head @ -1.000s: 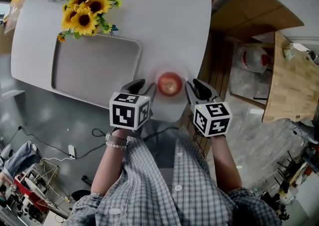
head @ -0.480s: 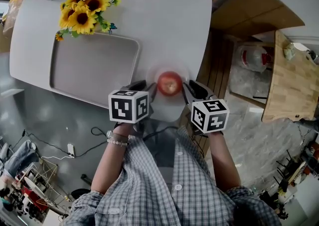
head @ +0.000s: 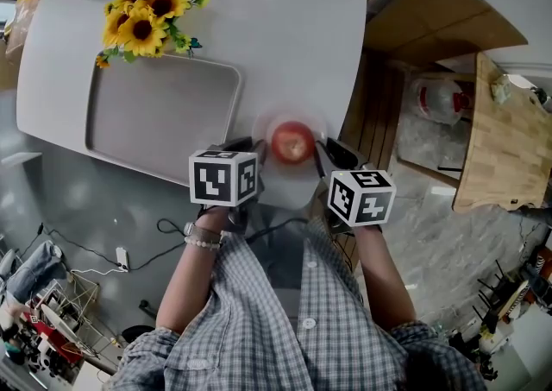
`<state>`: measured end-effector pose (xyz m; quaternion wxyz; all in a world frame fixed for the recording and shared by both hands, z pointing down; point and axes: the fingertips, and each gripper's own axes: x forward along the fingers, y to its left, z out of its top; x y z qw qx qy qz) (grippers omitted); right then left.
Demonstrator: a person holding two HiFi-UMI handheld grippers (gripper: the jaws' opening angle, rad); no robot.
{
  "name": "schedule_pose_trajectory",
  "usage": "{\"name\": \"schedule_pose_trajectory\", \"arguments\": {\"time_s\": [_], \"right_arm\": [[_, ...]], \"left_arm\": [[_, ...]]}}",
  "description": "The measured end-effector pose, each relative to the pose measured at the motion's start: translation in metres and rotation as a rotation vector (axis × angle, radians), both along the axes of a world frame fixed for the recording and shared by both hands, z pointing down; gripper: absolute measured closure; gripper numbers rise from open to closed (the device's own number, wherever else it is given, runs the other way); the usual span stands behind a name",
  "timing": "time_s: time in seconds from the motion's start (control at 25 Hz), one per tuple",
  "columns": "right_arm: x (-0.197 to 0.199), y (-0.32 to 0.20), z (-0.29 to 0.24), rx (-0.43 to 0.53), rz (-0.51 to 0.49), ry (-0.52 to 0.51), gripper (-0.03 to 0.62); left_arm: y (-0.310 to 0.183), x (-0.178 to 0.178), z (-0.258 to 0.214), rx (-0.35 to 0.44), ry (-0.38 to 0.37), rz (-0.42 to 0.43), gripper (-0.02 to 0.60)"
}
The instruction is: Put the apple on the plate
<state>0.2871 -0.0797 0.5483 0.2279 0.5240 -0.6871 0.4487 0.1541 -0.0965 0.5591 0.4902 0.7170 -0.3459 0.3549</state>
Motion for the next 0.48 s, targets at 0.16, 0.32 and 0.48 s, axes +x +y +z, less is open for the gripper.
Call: {"name": "schedule_pose_trajectory", "arguments": {"time_s": [0.16, 0.32, 0.48], "right_arm": [[-0.0005, 0.003, -0.0016, -0.014, 0.022, -0.003, 0.516], [0.0032, 0.005, -0.0053, -0.025, 0.034, -0.003, 0.516], [0.0057, 0.0039, -0.0048, -0.037, 0.046, 0.007, 0.517]], "left_arm": [[-0.0014, -0.0014, -0.0017, -0.018, 0.01, -0.043, 0.502], [-0.0024, 0.0013, -0.0055, -0.029, 0.017, -0.059, 0.51], [-0.0009, 0.0036, -0.0043, -0.054, 0.014, -0.069, 0.511]]}}
